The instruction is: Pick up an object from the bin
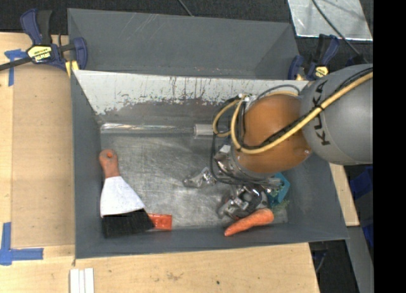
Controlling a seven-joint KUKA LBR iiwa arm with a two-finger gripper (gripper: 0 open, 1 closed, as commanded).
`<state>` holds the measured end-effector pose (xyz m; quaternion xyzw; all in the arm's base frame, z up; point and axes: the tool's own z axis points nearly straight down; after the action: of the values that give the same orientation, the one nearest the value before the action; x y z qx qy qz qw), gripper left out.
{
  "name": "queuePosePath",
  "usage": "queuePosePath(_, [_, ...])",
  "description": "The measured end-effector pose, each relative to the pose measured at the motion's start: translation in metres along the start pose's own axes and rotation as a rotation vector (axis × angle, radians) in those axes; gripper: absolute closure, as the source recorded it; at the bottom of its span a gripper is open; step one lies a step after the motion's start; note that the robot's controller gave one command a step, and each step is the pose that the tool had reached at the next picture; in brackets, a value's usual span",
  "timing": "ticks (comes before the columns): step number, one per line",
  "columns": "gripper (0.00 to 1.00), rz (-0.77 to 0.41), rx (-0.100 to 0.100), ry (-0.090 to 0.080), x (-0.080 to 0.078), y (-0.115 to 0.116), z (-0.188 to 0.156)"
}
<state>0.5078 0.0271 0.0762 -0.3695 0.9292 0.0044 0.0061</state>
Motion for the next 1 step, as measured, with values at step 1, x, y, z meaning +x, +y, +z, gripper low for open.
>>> queuePosePath(1, [0.0,-0.089,0.0,0.017,-0.0011,-0.0245,-0.0188])
